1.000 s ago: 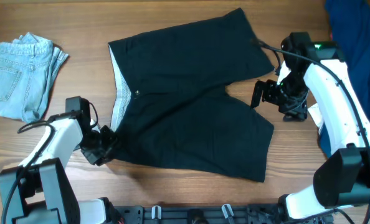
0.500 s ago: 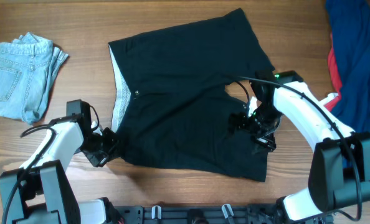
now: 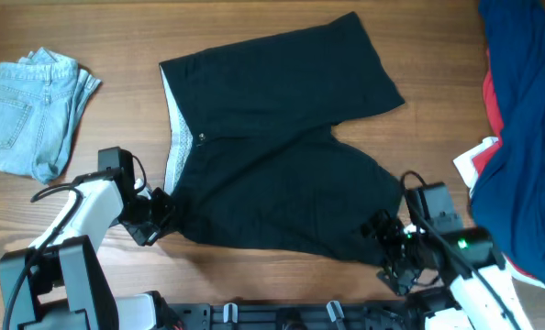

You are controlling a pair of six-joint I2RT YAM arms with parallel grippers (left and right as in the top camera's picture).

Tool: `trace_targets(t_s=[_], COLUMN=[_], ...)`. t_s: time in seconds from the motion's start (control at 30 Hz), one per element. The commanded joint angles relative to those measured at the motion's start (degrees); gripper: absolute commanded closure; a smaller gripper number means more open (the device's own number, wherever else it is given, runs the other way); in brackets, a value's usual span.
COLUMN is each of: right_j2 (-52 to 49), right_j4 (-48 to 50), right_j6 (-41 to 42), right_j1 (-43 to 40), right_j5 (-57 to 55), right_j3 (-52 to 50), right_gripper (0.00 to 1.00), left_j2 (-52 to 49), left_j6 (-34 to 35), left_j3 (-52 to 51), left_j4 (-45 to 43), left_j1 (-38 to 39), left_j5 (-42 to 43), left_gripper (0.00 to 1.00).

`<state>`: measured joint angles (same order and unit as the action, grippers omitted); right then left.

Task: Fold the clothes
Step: 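Grasp both leg hems of the shorts with left and right grippers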

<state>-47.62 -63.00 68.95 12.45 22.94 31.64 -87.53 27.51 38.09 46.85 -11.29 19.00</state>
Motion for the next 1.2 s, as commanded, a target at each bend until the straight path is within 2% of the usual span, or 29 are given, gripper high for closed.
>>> trace_targets(t_s=[0.0,0.13,0.23,0.33,0.43,0.47,0.5,0.6,0.67,0.77,0.97,1.0,1.03,1.17], right_j2=[2.4,1.5,-1.2,-6.7,-17.3,-20.4,-23.8,-29.4,-28.9,-26.3,-24.4,-24.4,-24.4,-24.4], right_j4=[0.0,7.5,8.0,13.0,20.9,23.6,26.0,29.0,29.0,25.5,12.6,12.1,11.9,9.8], right_j6=[9.4,17.4,21.7,22.3,20.2,19.4,19.2,16.6,13.7,7.5,5.6,5.2,4.3,3.0], right_j1=[0.0,0.0,0.0,0.0,0.0,0.0,0.0,0.0,-0.1,-0.1,-0.1,-0.1,-0.1,-0.1], right_j5=[-1.4,-8.0,-12.1,-14.3,-14.4,-14.4,-13.4,-11.8,-12.3,-13.4,-20.4,-20.4,-20.4,-18.4], right_j3=[-2.7,-7.3,-9.7,-10.7,-10.7,-10.7,-10.7,-10.6,-9.7,-5.8,2.3,2.8,3.1,3.2], right_gripper=[0.02,0.03,0.06,0.1,0.17,0.24,0.35,0.87,0.96,0.96,0.95,0.93,0.87,0.82], left_j2=[-0.2,-0.2,-0.2,-0.2,-0.2,-0.2,-0.2,-0.2,0.0,2.4,7.1,7.3,7.3,7.3], left_j6=[-0.3,-0.3,-0.3,-0.2,-0.2,-0.2,-0.2,-0.3,-2.5,-6.3,-7.4,-7.4,-7.4,-7.4], left_j3=[-0.4,-0.4,-0.4,-0.4,-0.4,-0.4,-0.4,-0.2,1.0,6.0,11.1,11.1,11.1,11.1], left_j4=[-0.2,-0.4,-0.4,-0.4,-0.4,-0.4,-0.4,-0.4,-0.2,2.4,3.1,3.1,3.3,3.3], left_j1=[-0.1,-0.1,-0.1,-0.1,-0.1,-0.1,-0.1,-0.1,-0.1,-0.1,-1.7,-1.9,-2.0,-2.0], left_j5=[0.7,0.7,0.7,0.7,0.7,0.7,0.7,0.7,1.2,1.1,1.2,1.2,1.2,1.2], left_gripper=[0.94,0.94,0.94,0.94,0.94,0.94,0.94,0.96,0.96,0.96,0.96,0.96,0.96,0.96])
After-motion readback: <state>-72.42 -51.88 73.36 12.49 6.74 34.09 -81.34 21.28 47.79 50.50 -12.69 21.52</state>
